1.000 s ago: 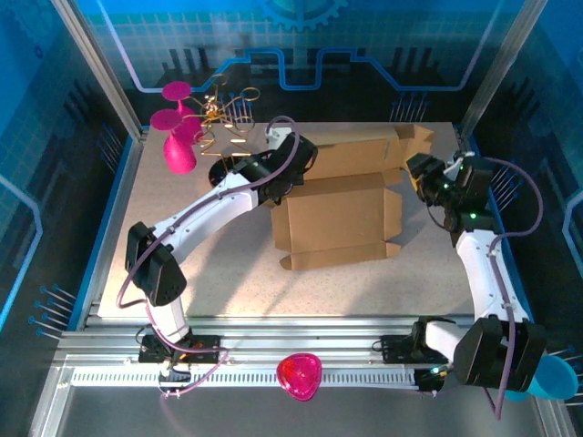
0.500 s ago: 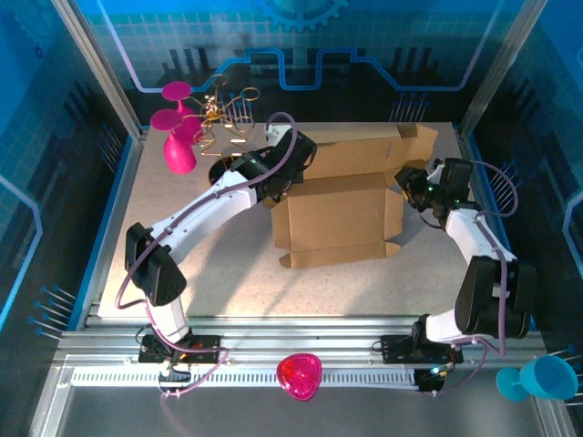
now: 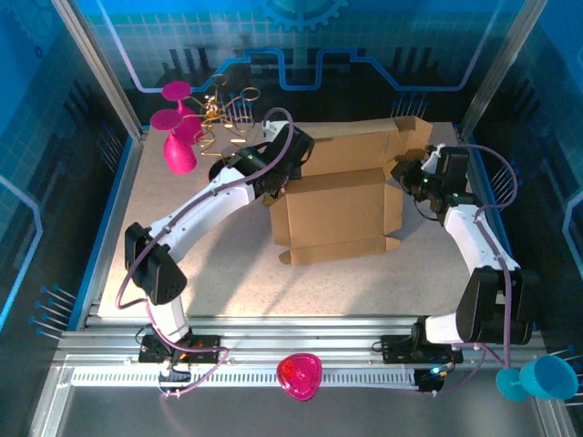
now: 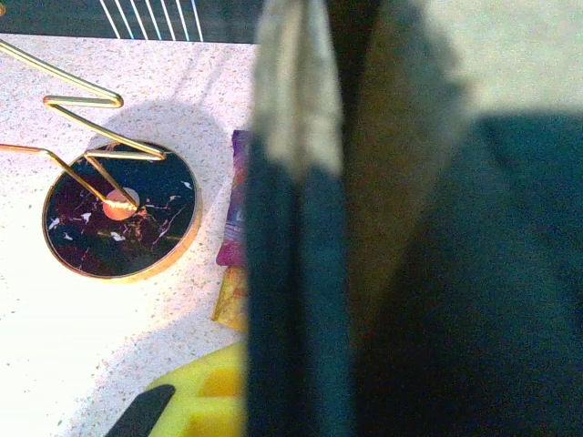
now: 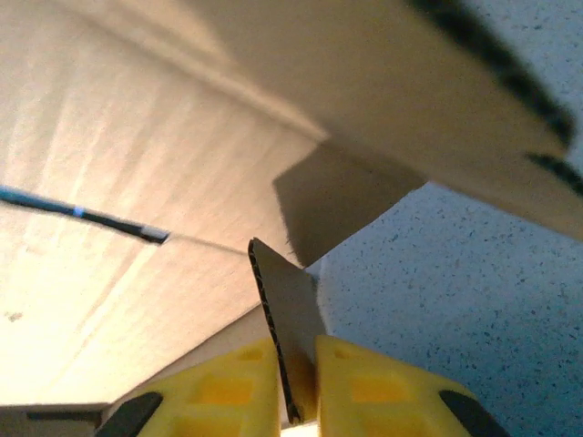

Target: Fold the paper box

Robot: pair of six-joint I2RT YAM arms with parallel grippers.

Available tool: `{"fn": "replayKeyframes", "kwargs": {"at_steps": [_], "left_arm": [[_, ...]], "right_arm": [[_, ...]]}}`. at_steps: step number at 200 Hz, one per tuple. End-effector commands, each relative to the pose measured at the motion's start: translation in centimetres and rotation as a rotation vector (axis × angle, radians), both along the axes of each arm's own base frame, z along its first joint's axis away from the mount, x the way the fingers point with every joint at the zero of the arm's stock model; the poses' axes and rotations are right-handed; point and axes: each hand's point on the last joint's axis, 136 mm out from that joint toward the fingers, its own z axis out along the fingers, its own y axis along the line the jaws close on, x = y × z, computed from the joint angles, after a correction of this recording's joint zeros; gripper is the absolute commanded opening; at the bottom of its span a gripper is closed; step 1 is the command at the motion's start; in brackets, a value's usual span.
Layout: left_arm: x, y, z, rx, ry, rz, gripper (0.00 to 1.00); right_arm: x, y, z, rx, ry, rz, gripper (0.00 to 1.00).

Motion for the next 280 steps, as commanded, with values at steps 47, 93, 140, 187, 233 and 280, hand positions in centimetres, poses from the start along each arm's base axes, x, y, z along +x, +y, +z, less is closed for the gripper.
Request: {"fn": "replayKeyframes", "kwargs": {"at_steps": [47, 93, 140, 187, 233, 280], "left_arm": [[0.5, -1.2, 0.7, -0.043, -0.008, -0.021, 0.00], [0.5, -1.0, 0.8, -0.057, -0.006, -0.015, 0.00], [0.5, -0.8, 0.9, -0.072, -0.005, -0.010, 0.00], [0.5, -0.4, 0.6, -0.076, 0.005, -0.004, 0.00], [0.5, 0.2, 0.2, -0.055, 0.017, -0.004, 0.00], [0.5, 2.2, 0.0, -0.034, 0.022, 0.019, 0.00]], "right_arm": [[-0.6, 2.5, 0.4, -0.052, 0.007, 0.082, 0.35], [-0.4, 4.2, -0.8, -0.034, 0.028, 0.121, 0.37], [-0.7, 5.5, -2.7, -0.048, 0.072, 0.142, 0.45], [-1.1, 5.4, -2.5, -0.068, 0.069, 0.148, 0.51], [-1.4, 5.1, 3.4, -0.096, -0.045, 0.155, 0.60], [-4.0, 3.8, 9.4, -0.110, -0.195, 0.118, 0.60]]}}
